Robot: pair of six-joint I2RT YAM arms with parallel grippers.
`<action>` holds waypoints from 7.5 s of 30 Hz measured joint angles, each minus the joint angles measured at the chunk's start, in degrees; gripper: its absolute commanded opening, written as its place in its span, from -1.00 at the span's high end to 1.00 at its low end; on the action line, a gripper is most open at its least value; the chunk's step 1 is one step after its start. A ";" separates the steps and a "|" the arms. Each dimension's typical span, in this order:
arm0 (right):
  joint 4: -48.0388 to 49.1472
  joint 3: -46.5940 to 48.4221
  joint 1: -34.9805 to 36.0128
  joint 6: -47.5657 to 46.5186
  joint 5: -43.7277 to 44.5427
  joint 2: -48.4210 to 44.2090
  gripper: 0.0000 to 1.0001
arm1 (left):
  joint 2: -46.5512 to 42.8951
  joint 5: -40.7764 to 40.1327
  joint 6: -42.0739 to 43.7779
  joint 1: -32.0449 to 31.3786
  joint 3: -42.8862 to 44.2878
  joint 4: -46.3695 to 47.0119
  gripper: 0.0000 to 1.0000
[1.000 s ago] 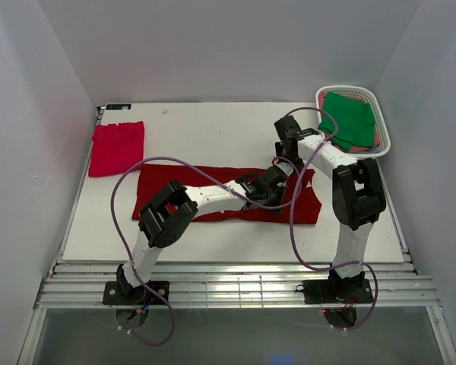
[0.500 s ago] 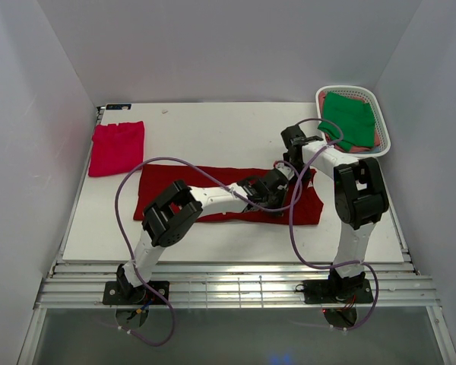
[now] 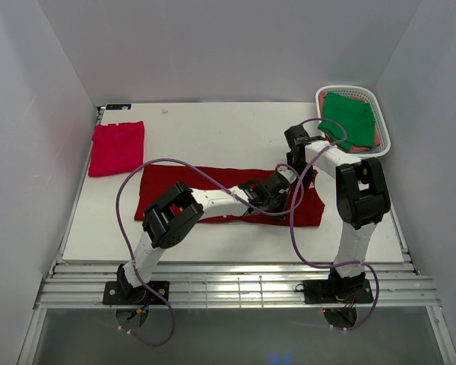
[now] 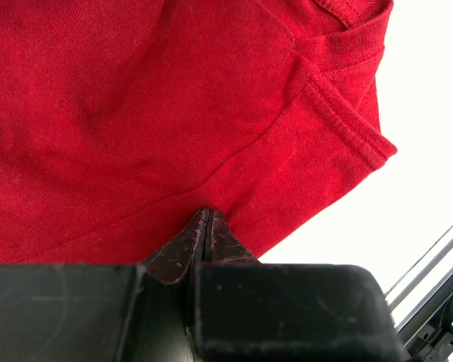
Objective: Fold and stack the t-shirts
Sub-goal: Fold the tshirt
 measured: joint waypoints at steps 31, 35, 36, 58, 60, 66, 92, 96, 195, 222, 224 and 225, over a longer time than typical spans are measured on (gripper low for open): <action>-0.07 8.63 -1.88 -3.72 2.21 0.22 0.74 | -1.11 -0.07 -0.90 -1.51 -2.67 2.56 1.00; -0.26 9.94 -2.19 -3.85 2.36 0.98 0.51 | -1.11 -0.07 -0.90 -1.53 -2.67 2.56 1.00; -0.37 9.94 -2.23 -3.91 2.36 1.27 0.46 | -1.14 -0.07 -0.90 -1.53 -2.67 2.56 1.00; -2.64 -11.67 -1.88 2.16 -3.91 -17.42 0.33 | -1.20 -2.82 2.29 -2.86 3.48 -4.68 0.53; -2.45 -15.52 -1.79 3.28 -4.72 -18.49 0.33 | -1.20 -4.37 2.82 -2.84 5.77 -5.86 0.52; 0.39 -22.91 -1.27 5.73 -6.84 -23.39 0.33 | -0.68 -4.66 5.25 -1.60 8.31 -8.15 0.55; 2.56 -27.12 0.15 6.80 -6.51 -22.97 0.48 | 3.63 -6.19 7.32 8.26 8.11 -6.08 0.56; 1.22 -27.12 0.90 8.09 -6.56 -26.56 0.46 | 0.11 -9.03 8.11 8.44 3.93 -4.81 0.38; 19.30 32.89 2.32 3.96 -21.24 7.69 0.64 | -26.58 -11.19 -15.26 2.75 -6.75 -30.29 0.63; 11.23 -3.78 20.35 7.23 -10.69 -2.64 0.85 | -21.97 -22.71 -11.91 2.78 -17.11 -27.21 1.00; 11.21 -4.00 20.44 7.61 -10.03 -2.62 0.85 | -21.31 -23.02 -11.32 2.78 -17.25 -26.45 1.00; 11.23 -4.00 20.57 7.76 -9.73 -2.62 0.85 | -20.96 -23.21 -11.10 2.78 -17.22 -26.08 1.00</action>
